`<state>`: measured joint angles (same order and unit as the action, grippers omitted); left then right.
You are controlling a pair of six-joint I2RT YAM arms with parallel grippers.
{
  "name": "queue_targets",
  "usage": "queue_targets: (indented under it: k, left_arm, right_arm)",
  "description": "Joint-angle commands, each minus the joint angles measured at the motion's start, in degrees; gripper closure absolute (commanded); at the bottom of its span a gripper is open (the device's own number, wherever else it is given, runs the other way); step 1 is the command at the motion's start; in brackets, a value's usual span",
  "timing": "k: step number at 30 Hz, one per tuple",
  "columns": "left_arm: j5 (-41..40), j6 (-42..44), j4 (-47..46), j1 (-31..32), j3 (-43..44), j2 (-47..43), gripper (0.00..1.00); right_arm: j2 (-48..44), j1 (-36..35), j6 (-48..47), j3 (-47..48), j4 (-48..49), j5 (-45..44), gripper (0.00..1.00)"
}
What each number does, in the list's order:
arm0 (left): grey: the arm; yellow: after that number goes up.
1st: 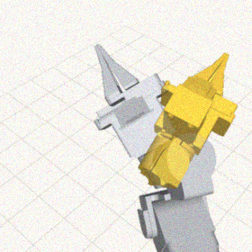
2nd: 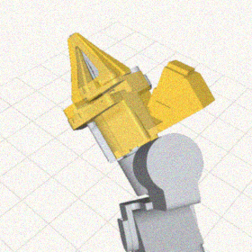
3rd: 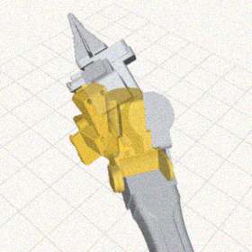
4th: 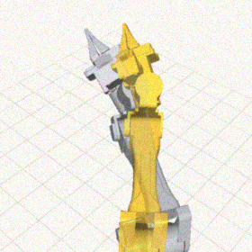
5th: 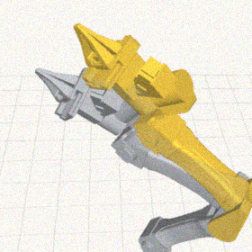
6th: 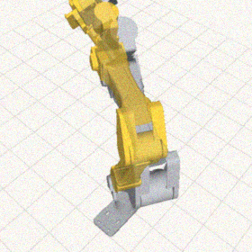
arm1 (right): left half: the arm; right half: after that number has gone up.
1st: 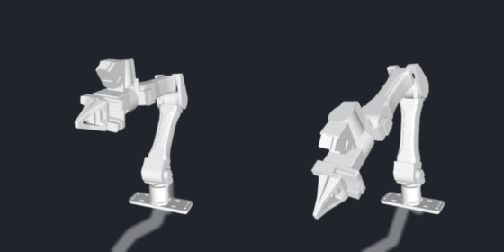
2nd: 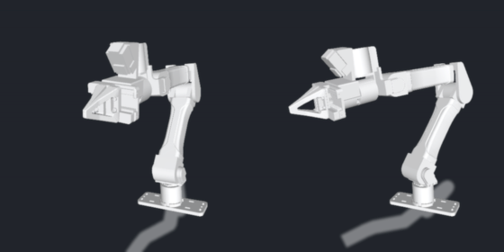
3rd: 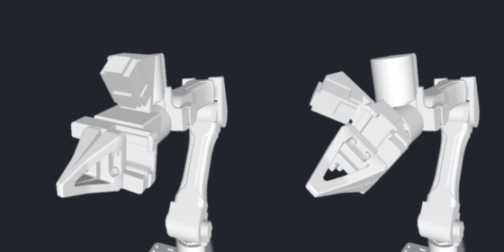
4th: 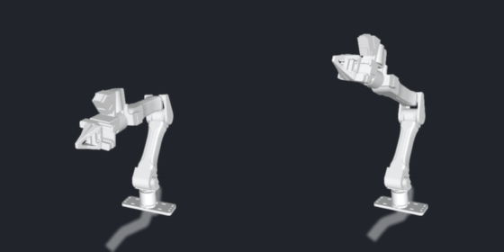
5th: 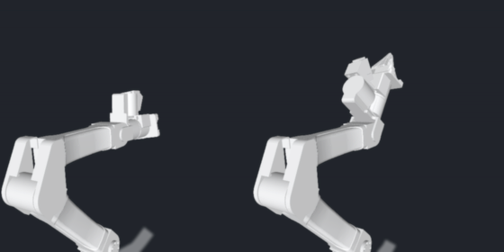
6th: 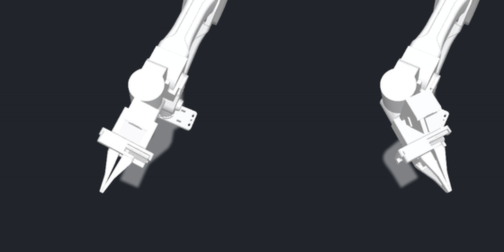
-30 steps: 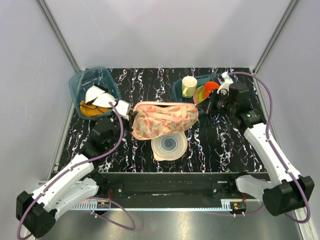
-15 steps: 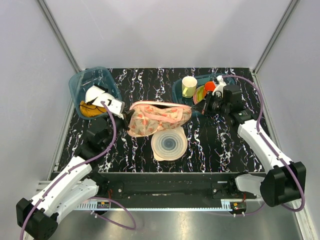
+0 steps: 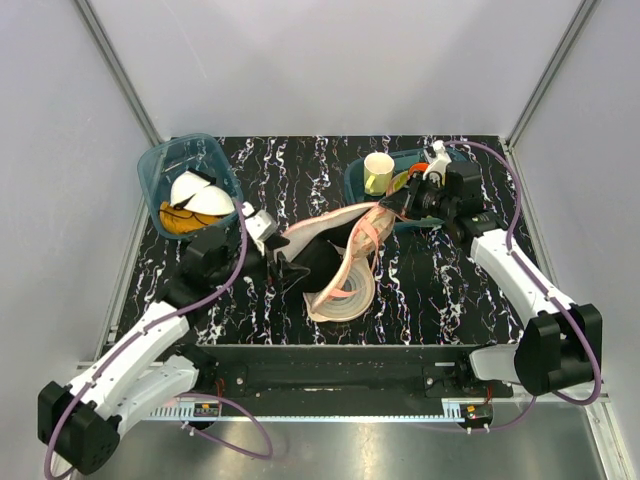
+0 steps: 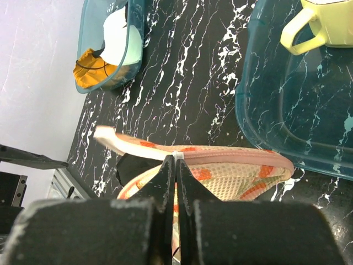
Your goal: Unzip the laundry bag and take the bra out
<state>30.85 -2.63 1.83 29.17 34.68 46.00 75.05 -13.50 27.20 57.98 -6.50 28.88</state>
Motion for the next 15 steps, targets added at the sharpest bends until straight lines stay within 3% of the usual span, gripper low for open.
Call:
queue_targets:
  k: [1, 3, 8, 15]
  left_arm:
    - [-0.8, -2.2, -1.6, 0.0, 5.0, 4.3, 0.01]
    - [-3.0, -2.6, -2.8, 1.8, 6.9, 7.8, 0.01]
    - [-22.0, 2.2, -2.4, 9.1, 11.5, 13.1, 0.01]
    - [-33.0, 7.7, -10.2, 9.2, 11.4, 16.2, 0.01]
  right_arm:
    - [-1.0, 0.1, -1.4, -1.0, 5.7, 1.9, 1.0]
    - [-1.0, 0.1, -1.3, -1.4, 5.5, 1.9, 1.0]
    - [-1.7, 0.1, -2.0, -1.8, 5.4, 2.1, 1.0]
    - [-1.9, 0.1, -2.9, -1.6, 4.7, 3.5, 1.0]
